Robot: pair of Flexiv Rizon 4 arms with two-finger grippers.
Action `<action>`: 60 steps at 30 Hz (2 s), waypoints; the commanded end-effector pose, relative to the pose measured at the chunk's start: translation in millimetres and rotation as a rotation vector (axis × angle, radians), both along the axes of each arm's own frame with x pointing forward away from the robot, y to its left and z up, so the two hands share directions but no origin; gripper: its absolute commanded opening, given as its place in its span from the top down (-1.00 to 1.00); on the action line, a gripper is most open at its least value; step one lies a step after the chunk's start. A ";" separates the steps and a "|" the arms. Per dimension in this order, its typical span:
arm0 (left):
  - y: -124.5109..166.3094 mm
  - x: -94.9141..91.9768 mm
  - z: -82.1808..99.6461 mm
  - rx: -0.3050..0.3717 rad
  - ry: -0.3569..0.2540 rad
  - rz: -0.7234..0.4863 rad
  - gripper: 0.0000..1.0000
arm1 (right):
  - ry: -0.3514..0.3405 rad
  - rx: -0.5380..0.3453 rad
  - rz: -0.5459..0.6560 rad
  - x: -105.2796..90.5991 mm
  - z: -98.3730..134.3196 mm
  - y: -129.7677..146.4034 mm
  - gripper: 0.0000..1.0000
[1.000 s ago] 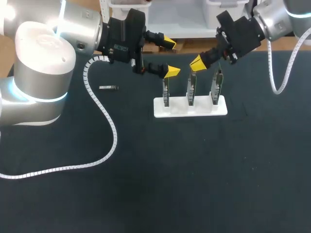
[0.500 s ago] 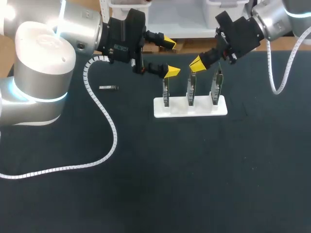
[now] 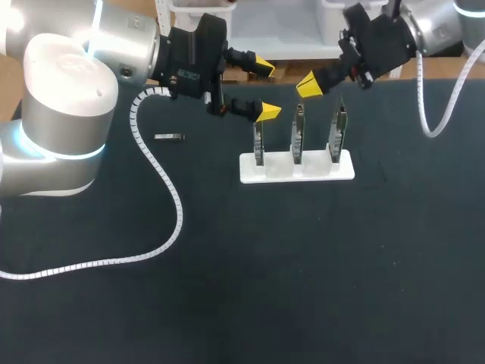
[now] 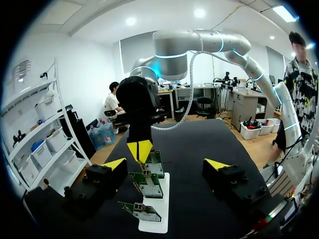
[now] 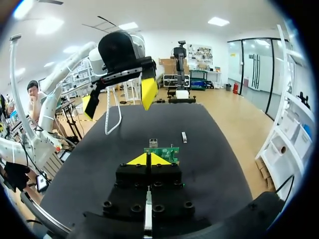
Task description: Pick up the optical module with the left hand, and insert it into the network port with the right hand.
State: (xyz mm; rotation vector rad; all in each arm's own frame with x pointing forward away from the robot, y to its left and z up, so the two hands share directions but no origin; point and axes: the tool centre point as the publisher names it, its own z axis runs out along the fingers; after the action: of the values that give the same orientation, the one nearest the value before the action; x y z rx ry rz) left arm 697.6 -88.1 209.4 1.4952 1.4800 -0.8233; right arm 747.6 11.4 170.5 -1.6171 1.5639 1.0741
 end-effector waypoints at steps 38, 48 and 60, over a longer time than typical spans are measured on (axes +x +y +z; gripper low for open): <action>-0.6 -0.6 0.6 0.005 0.001 0.004 -1.00 | -0.075 -0.151 -0.024 -12.7 47.6 -104.1 -1.00; -0.6 -0.6 0.6 0.005 0.001 0.004 -1.00 | -0.062 -0.175 -0.072 -23.4 46.0 -123.7 -1.00; -0.6 -0.6 0.6 0.005 0.001 0.004 -1.00 | -0.024 -0.209 -0.113 -40.3 38.6 -147.9 -1.00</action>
State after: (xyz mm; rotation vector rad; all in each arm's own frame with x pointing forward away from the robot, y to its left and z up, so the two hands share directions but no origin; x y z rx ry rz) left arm 697.6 -88.1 209.4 1.4951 1.4800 -0.8232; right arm 716.1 -134.1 207.5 -1.6683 1.7737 0.8848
